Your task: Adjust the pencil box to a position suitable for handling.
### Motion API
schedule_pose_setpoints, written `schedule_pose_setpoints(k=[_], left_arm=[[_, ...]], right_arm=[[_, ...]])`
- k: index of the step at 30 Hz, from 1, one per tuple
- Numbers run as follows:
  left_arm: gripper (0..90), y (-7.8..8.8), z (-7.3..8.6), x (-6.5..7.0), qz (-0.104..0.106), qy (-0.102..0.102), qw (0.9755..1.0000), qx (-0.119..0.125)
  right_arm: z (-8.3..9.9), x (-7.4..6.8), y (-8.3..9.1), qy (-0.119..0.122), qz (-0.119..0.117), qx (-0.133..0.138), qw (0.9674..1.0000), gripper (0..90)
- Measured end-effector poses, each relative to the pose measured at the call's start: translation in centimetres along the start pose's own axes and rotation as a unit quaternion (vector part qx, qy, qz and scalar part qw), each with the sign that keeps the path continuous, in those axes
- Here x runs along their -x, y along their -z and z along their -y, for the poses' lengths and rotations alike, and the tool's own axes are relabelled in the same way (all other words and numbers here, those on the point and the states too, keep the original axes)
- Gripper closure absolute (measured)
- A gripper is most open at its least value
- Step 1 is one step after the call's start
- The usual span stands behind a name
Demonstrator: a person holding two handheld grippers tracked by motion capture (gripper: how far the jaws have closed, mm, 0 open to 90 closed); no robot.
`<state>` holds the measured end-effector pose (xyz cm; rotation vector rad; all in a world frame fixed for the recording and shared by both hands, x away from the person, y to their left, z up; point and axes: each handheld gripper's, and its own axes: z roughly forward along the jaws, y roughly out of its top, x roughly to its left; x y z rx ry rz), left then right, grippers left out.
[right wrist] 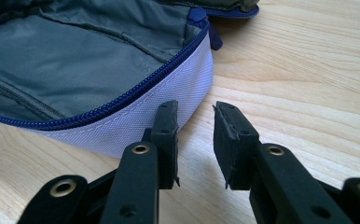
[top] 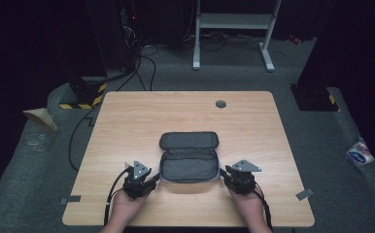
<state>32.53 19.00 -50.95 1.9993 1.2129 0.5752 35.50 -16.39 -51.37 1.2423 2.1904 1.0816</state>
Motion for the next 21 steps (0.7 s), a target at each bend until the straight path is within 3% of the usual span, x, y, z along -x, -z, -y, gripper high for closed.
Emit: schedule_pose_setpoints(k=[6,21], left_arm=[[58.5,0.33,0.17,-0.58,0.0,0.01,0.9999,0.002],[59.0,0.28,0.14,-0.14,0.006,0.003,1.0,0.002]], right_arm=[[-0.15,-0.71,-0.36,0.014,-0.001,-0.001,0.9999,68.6],[-0.2,-0.62,-0.38,0.016,0.004,0.0,0.9999,67.4]])
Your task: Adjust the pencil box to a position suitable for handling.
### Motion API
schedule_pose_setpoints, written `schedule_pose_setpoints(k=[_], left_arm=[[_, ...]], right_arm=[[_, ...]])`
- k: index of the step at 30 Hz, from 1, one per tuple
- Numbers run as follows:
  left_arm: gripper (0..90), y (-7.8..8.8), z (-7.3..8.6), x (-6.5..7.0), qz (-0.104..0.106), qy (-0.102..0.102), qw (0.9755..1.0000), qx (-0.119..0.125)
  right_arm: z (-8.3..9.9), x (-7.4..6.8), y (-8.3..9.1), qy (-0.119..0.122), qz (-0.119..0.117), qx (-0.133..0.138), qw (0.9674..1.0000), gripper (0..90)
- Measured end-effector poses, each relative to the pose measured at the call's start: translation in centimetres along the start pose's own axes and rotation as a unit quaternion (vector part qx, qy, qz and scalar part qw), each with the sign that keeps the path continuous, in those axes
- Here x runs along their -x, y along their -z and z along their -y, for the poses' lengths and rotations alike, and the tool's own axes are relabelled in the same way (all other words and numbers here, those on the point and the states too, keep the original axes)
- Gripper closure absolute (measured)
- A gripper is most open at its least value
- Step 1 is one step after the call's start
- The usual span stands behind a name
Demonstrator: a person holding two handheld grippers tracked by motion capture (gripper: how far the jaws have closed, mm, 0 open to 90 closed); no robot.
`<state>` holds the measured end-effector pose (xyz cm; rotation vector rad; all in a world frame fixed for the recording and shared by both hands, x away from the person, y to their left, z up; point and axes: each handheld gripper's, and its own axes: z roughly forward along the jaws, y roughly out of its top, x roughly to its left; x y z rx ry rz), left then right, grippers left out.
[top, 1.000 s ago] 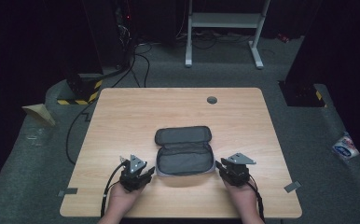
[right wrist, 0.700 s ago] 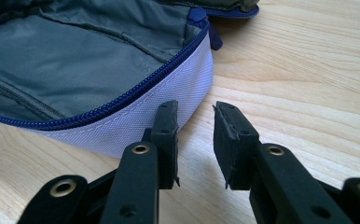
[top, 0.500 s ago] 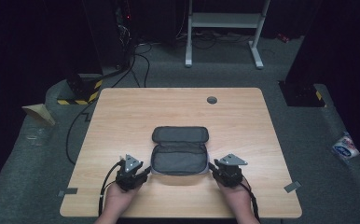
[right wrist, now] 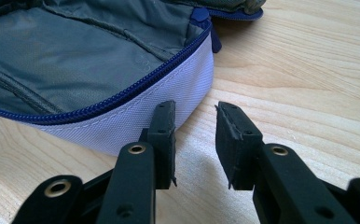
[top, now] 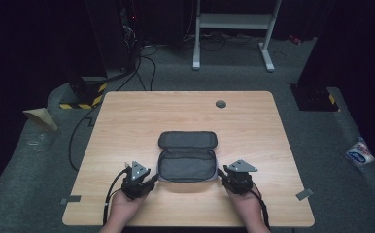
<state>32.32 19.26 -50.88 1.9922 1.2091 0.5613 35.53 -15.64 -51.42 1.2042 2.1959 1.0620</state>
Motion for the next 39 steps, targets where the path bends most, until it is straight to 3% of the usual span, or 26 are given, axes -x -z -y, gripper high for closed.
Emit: schedule_pose_setpoints(k=[6,10,14,19,22,25,29,36,39], left_arm=[[57.5,0.4,0.1,-0.5,-0.004,-0.001,1.0,0.002],[56.6,1.2,0.2,-1.5,-0.017,0.005,0.9998,0.006],[56.1,2.2,0.7,-3.4,-0.041,0.014,0.999,0.008],[61.9,3.7,1.7,-6.3,-0.08,0.042,0.9959,0.01],[66.4,4.3,2.3,-7.7,-0.09,0.056,0.9944,0.003],[72.2,4.1,2.8,-8.5,-0.091,0.069,0.9934,-0.015],[74.9,3.5,3.1,-8.7,-0.088,0.067,0.9933,-0.035],[73.4,2.2,2.9,-8.0,-0.093,0.048,0.9933,-0.048],[73.0,2.0,2.8,-8.0,-0.094,0.05,0.9932,-0.049]], right_arm=[[0.0,0.3,0.3,-0.003,0.005,0.005,1.0,64.6],[0.0,0.7,0.6,-0.007,0.008,0.008,0.9999,62.9],[0.0,1.3,1.2,-0.009,0.018,0.01,0.9998,60.1],[0.5,2.6,1.9,-0.007,0.034,0.005,0.9994,57.4],[1.0,3.3,2.6,-0.012,0.036,0.004,0.9993,56.7],[2.2,3.5,3.2,-0.002,0.041,-0.008,0.9991,56.4],[3.2,3.9,3.7,-0.004,0.042,-0.019,0.9989,56.3],[3.0,4.6,3.4,-0.019,0.038,-0.016,0.999,56.1],[3.0,4.9,3.3,-0.019,0.038,-0.02,0.9989,56.1]])
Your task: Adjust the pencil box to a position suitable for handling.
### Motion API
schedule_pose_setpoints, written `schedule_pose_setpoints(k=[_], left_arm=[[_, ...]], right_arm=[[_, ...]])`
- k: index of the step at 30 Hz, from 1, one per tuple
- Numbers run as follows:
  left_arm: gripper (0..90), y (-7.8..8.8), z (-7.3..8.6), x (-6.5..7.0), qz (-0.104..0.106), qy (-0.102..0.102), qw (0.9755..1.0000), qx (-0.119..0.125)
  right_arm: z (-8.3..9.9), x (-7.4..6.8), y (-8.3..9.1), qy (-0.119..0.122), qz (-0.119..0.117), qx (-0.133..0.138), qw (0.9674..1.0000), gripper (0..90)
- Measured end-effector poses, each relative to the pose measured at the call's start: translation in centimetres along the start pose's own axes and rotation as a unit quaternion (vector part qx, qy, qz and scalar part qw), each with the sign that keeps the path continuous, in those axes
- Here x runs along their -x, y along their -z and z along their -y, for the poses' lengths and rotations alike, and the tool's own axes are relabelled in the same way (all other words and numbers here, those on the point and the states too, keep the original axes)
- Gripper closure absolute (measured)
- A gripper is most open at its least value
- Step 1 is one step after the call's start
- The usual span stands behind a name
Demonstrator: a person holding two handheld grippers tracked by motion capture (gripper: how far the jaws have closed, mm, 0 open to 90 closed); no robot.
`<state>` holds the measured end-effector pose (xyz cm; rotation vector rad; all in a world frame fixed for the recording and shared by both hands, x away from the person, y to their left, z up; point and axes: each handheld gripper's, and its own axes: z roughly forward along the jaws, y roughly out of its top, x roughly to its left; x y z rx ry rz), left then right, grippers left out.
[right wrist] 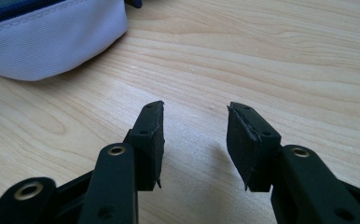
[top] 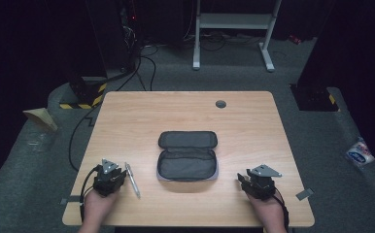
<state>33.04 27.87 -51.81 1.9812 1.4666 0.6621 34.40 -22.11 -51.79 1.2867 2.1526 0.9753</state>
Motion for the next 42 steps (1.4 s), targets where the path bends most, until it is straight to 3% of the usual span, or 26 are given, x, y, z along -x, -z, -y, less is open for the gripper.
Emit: schedule_pose_setpoints(k=[8,25,27,31,34,42], left_arm=[[73.9,-0.4,-0.3,0.7,0.006,-0.011,0.9999,0.007],[73.7,-1.1,-1.2,3.1,0.024,-0.054,0.9981,0.014],[72.6,-0.8,-1.3,3.1,0.024,-0.047,0.9984,0.018],[69.5,0.4,-1.3,2.9,0.049,-0.02,0.9981,0.03],[64.0,0.7,-1.0,3.3,0.063,-0.007,0.9979,0.013],[64.4,-0.1,-1.0,4.7,0.056,-0.023,0.998,-0.014]], right_arm=[[0.1,0.3,-0.6,-0.002,0.0,-0.016,0.9999,54.7],[0.1,0.1,-0.7,-0.001,0.002,-0.016,0.9999,54.8],[0.1,0.1,-0.7,-0.001,0.002,-0.016,0.9999,54.7],[0.1,0.1,-0.7,0.001,0.003,-0.015,0.9999,55.0],[0.1,0.1,-0.7,0.0,0.003,-0.015,0.9999,55.0],[0.1,0.1,-0.7,0.0,0.003,-0.015,0.9999,55.1]])
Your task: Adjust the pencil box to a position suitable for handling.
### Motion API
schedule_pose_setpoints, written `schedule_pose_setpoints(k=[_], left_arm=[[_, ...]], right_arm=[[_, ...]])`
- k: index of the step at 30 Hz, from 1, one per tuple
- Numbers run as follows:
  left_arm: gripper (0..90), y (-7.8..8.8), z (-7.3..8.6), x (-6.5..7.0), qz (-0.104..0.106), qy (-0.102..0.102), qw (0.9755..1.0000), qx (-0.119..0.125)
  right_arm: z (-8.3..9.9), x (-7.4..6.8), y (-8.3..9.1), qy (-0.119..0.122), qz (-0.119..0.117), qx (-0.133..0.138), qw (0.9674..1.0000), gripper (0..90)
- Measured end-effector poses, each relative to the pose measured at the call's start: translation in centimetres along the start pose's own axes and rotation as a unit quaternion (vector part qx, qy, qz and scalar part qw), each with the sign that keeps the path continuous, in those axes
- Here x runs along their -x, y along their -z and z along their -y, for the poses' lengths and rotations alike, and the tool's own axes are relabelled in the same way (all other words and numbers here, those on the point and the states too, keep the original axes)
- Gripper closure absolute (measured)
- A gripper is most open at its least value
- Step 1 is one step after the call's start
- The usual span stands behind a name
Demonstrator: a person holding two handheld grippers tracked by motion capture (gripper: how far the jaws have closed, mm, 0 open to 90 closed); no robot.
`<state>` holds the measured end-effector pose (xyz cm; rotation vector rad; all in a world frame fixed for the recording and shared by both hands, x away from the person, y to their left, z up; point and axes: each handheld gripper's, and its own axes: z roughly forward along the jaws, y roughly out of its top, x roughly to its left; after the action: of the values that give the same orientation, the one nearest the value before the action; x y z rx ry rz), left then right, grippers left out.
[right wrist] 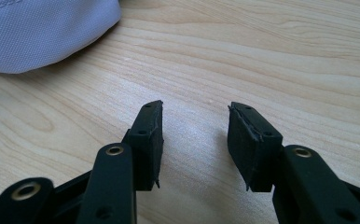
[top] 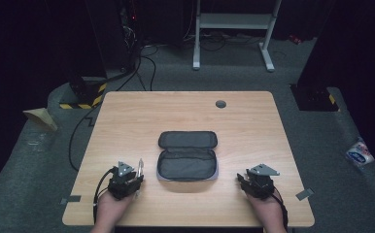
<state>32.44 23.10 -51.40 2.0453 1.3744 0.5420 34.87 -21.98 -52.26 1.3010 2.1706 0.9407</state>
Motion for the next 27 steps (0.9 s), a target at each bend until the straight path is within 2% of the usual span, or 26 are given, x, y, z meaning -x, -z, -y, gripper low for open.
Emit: schedule_pose_setpoints(k=[9,14,21,24,27], left_arm=[[72.8,0.19,-0.04,-0.18,-0.001,-0.009,1.0,0.001],[76.2,0.3,-0.02,-0.44,0.001,-0.007,1.0,0.004],[74.2,0.04,0.02,-0.19,0.002,-0.015,0.9999,-0.003],[78.4,0.06,-0.05,-0.07,0.002,-0.021,0.9998,-0.002],[78.8,0.1,-0.07,-0.14,0.001,-0.024,0.9997,-0.005]], right_arm=[[0.0,0.01,0.0,0.0,0.0,0.0,1.0,55.1],[-0.01,0.0,-0.01,0.0,0.0,0.0,1.0,55.2],[-0.01,0.0,-0.01,0.0,0.0,0.0,1.0,55.2],[-0.01,-0.01,-0.01,-0.001,0.0,0.0,1.0,55.2],[-0.02,0.0,-0.02,-0.001,0.0,0.0,1.0,55.3]])
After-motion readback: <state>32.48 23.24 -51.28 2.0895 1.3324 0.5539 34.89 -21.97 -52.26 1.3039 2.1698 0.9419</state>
